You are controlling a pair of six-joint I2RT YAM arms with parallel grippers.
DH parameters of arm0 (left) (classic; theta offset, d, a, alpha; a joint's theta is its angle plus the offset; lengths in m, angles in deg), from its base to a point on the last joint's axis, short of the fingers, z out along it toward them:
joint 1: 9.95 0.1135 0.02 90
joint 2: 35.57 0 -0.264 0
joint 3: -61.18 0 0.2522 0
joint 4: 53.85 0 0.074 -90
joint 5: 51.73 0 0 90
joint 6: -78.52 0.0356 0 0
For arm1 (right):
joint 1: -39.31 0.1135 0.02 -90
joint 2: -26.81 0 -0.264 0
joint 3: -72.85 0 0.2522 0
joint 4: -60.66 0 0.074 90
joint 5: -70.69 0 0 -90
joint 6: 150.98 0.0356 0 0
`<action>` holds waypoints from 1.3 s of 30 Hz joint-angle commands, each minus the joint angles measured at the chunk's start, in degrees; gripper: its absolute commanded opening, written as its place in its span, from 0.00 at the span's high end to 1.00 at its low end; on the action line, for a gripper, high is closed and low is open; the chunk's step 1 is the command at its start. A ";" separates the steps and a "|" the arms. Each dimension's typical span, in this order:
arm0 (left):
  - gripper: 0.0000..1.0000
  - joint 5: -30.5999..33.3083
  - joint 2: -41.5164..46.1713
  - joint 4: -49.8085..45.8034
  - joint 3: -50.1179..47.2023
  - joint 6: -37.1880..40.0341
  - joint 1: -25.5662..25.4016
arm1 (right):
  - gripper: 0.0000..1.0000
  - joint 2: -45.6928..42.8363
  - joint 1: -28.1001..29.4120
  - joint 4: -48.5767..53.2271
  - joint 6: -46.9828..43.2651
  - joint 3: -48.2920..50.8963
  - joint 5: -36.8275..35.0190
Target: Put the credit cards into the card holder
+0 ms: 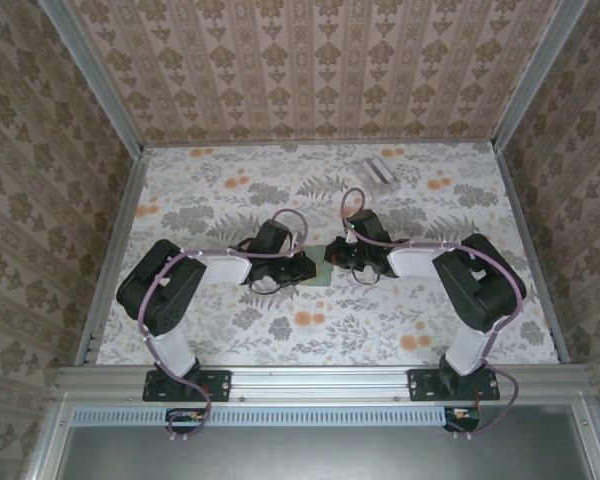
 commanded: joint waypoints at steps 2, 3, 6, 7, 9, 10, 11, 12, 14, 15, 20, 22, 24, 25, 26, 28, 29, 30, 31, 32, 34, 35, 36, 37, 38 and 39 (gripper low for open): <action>0.86 2.12 0.08 -0.34 -2.22 -1.54 0.70 | 1.00 1.68 0.84 2.10 -1.84 -2.14 0.51; 0.86 2.11 0.26 0.16 -2.45 -2.04 0.87 | 1.00 1.72 0.95 2.56 -2.14 -2.35 0.44; 0.86 1.13 1.00 2.07 -3.32 -3.36 1.30 | 1.00 1.78 1.32 2.94 -2.66 -2.18 0.08; 0.86 0.92 1.37 2.55 -3.52 -3.80 1.39 | 1.00 1.85 1.48 3.25 -3.13 -2.31 -0.01; 0.86 0.46 2.59 3.48 -4.28 -5.13 1.71 | 1.00 1.81 1.84 4.60 -4.90 -2.84 -0.46; 0.85 0.30 3.47 3.57 -4.50 -5.70 1.76 | 1.00 1.72 2.06 5.74 -5.97 -3.27 -0.79; 0.83 0.22 4.57 3.07 -4.56 -5.90 1.89 | 1.00 1.68 2.28 7.10 -7.33 -3.76 -1.42; 0.83 0.16 5.72 2.28 -4.60 -5.78 2.01 | 1.00 1.44 2.49 8.19 -8.49 -4.08 -1.91; 0.82 0.97 8.18 -0.26 -4.52 -4.84 2.28 | 0.99 1.06 2.95 9.37 -10.50 -4.50 -2.45; 0.81 1.74 9.27 -1.92 -4.47 -4.15 2.54 | 0.99 0.90 3.29 10.34 -11.40 -4.87 -2.92; 0.82 10.14 11.09 -12.51 -2.75 3.10 2.62 | 0.97 0.96 5.47 13.16 -14.09 -6.73 -6.08; 0.82 11.51 9.58 -13.16 -2.68 4.55 2.46 | 0.96 1.41 6.28 14.07 -14.61 -7.60 -7.39; 0.83 9.70 7.31 -9.16 -3.95 3.53 2.55 | 0.96 1.61 6.75 14.55 -14.96 -8.09 -8.63; 0.83 9.10 6.45 -7.40 -4.56 2.95 2.55 | 0.96 1.69 6.87 14.74 -14.99 -8.30 -8.84; 0.83 8.69 5.56 -5.79 -5.11 2.18 2.55 | 0.96 1.85 6.95 14.90 -15.12 -8.50 -8.89; 0.83 8.19 4.08 -3.86 -5.70 1.24 2.55 | 0.95 2.04 7.21 15.58 -15.52 -9.08 -9.17; 0.83 7.63 3.31 -2.78 -5.95 0.51 2.55 | 0.94 2.02 7.51 16.21 -15.97 -9.29 -9.61; 0.83 6.82 2.56 -1.13 -6.31 -0.50 2.68 | 0.94 2.03 7.80 16.73 -16.30 -9.51 -10.14; 0.83 6.06 1.98 0.16 -6.76 -1.31 2.73 | 0.93 1.95 8.11 17.06 -16.67 -9.62 -10.60; 0.84 5.36 1.36 1.89 -7.38 -2.21 2.88 | 0.93 1.95 8.58 17.42 -17.10 -9.75 -11.23; 0.84 4.52 0.54 4.07 -8.15 -3.36 3.16 | 0.93 1.99 9.35 18.27 -17.92 -10.17 -12.59; 0.84 4.00 0.26 5.21 -8.57 -3.90 3.33 | 0.92 2.18 9.78 18.75 -18.52 -10.43 -13.43; 0.84 3.57 0.08 6.35 -9.02 -4.49 3.51 | 0.92 2.42 10.14 19.28 -18.98 -10.62 -14.48; 0.84 3.34 0.04 7.14 -9.48 -5.07 3.69 | 0.92 2.52 10.58 19.63 -19.35 -10.79 -15.27; 0.85 3.12 0.22 7.79 -9.94 -5.45 3.91 | 0.92 2.72 11.09 19.89 -19.81 -10.83 -16.35; 0.84 2.99 0.39 8.18 -10.30 -5.67 4.13 | 0.92 2.83 11.59 20.01 -20.43 -10.82 -17.64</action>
